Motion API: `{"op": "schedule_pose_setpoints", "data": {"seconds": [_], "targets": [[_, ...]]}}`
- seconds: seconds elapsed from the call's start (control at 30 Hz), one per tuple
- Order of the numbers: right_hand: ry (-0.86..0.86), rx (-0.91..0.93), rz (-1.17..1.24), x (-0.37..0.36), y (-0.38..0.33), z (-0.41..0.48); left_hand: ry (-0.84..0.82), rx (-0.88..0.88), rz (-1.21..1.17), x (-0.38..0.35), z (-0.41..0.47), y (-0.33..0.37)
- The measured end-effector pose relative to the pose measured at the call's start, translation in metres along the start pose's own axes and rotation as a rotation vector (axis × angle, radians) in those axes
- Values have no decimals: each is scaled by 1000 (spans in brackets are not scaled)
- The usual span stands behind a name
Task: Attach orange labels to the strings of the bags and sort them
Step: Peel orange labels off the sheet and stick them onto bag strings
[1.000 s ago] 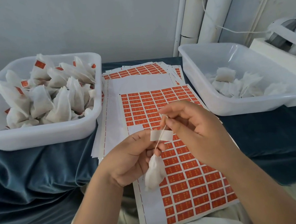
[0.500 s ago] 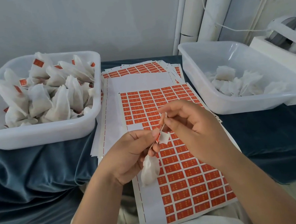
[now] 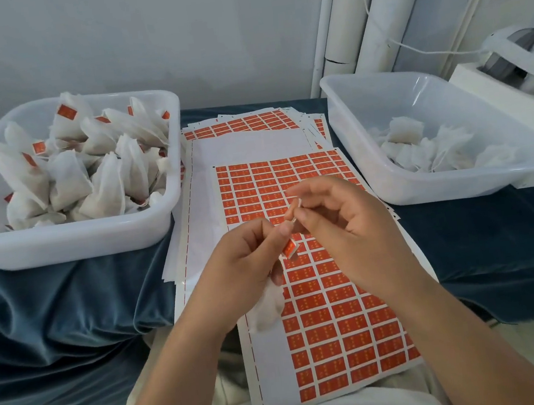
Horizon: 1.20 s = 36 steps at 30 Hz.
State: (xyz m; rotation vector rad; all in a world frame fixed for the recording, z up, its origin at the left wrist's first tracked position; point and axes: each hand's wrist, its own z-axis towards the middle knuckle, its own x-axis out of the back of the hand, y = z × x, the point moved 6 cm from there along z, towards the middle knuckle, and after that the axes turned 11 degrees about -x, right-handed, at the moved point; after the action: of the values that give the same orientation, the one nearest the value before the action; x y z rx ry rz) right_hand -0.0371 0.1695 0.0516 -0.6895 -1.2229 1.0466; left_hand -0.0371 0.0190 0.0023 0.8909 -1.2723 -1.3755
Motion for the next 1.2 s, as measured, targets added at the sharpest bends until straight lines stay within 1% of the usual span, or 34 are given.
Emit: {"op": "schedule_pose_setpoints", "data": {"seconds": [0.07, 0.17, 0.23, 0.27, 0.3, 0.37, 0.53, 0.67, 0.8, 0.9, 0.97, 1.07, 1.2], "targets": [[15, -69, 66, 0, 3, 2, 101, -44, 76, 2, 0, 1], [-20, -268, 100, -6, 19, 7, 258, -142, 136, 8, -1, 3], [-121, -329, 2, -14, 26, 5, 322, -196, 136, 11, -2, 5], [-177, -301, -70, -20, 26, 3, 332, -210, 125, 11, -2, 5], [-223, -253, -121, -24, 24, 1, 329, -213, 110, 12, -2, 6], [-248, -168, -127, -29, 21, -2, 319, -206, 84, 12, -1, 5], [-150, -109, -165, -24, 21, -1, 291, -177, 45, 14, 1, 3], [-122, -103, -136, -21, 23, -1, 183, -129, 56, 12, 3, 1], [-138, -113, -134, -26, 24, -1, 223, -152, 47, 12, 1, 1], [-123, -106, -190, -29, 27, -1, 292, -158, 69, 13, 0, -2], [-110, -92, -209, -30, 27, 0, 307, -154, 79, 12, 0, -3], [-79, -88, -165, -27, 27, 1, 281, -135, 60, 8, 1, -4], [-46, -133, -64, -19, 30, 4, 210, -117, 56, 3, 1, -4]]}}
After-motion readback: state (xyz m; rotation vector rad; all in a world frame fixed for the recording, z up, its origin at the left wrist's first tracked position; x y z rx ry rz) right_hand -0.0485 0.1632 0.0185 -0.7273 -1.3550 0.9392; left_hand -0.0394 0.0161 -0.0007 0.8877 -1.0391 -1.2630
